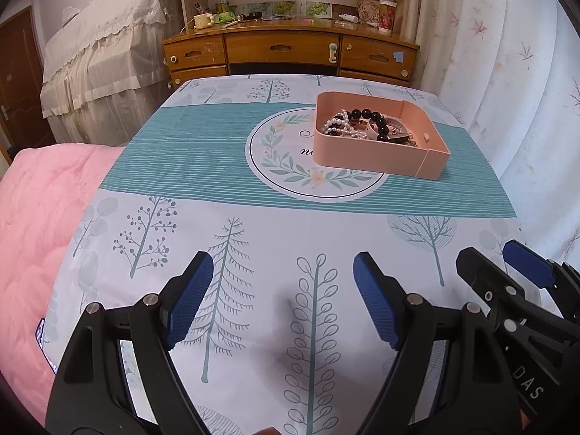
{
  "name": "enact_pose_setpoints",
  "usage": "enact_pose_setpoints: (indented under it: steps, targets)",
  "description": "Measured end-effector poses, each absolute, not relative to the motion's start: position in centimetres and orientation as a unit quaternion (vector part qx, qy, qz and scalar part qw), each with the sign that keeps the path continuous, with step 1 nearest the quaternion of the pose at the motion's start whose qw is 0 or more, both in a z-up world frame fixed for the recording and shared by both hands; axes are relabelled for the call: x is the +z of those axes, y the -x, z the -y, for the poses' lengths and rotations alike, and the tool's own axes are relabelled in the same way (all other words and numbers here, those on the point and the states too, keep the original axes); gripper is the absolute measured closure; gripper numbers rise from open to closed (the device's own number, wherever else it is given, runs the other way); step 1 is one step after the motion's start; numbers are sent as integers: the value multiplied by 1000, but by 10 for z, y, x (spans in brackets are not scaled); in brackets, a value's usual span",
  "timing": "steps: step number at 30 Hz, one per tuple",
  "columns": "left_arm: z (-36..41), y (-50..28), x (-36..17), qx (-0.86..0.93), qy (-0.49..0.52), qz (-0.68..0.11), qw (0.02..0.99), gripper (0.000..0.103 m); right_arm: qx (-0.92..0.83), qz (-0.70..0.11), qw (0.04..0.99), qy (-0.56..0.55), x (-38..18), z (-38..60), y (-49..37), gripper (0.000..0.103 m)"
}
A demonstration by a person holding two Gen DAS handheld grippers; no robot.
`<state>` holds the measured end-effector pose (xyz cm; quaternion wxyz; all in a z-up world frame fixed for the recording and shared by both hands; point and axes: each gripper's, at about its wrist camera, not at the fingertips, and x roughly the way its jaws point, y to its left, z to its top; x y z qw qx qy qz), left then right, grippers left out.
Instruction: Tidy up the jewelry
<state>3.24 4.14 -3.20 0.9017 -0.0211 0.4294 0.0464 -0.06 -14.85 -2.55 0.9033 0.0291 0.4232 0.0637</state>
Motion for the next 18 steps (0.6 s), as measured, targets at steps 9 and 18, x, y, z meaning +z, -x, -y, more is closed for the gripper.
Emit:
enact_pose_setpoints:
  steps: [9,18]
  targets:
    - [-42,-33,-34,44,23,-433,900,25,64,-423,903,-29,-26,149,1,39]
    - [-43,-34,-35,44,23,-434,899,25,64,-424,903,-30,-26,148,1,39]
